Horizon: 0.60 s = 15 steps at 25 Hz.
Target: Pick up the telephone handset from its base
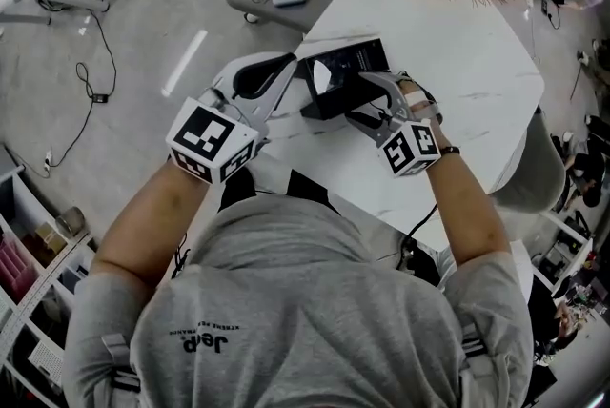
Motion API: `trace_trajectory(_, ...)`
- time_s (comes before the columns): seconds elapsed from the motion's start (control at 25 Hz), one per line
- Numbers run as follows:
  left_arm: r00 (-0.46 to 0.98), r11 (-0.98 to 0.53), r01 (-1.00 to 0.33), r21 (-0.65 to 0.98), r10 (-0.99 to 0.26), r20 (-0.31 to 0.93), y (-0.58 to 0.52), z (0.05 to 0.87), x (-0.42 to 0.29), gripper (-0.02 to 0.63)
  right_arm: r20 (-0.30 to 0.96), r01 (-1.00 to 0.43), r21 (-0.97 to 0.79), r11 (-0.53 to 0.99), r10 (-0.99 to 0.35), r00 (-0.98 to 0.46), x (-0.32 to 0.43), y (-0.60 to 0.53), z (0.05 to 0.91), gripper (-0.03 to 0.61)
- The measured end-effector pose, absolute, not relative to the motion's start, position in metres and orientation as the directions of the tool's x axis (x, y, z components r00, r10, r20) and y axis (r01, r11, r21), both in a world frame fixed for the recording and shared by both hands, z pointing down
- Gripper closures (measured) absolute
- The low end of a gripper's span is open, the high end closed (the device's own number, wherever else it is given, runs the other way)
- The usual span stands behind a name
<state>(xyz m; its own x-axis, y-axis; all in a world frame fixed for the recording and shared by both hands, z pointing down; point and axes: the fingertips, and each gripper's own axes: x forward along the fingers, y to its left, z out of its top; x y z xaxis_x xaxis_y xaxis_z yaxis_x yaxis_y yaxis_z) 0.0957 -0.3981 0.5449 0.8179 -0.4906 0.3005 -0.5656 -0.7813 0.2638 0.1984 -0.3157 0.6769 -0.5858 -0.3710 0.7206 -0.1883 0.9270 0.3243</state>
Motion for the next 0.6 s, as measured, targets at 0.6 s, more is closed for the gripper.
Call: trace_trajectory(0.6,0.802,-0.766,-0.592,0.251,-0.529,0.278,-0.391,0.520,0.072,0.556,0.651,-0.337,0.325,0.883,-0.468,-0.597,0.216,-0.325,0.609,0.500)
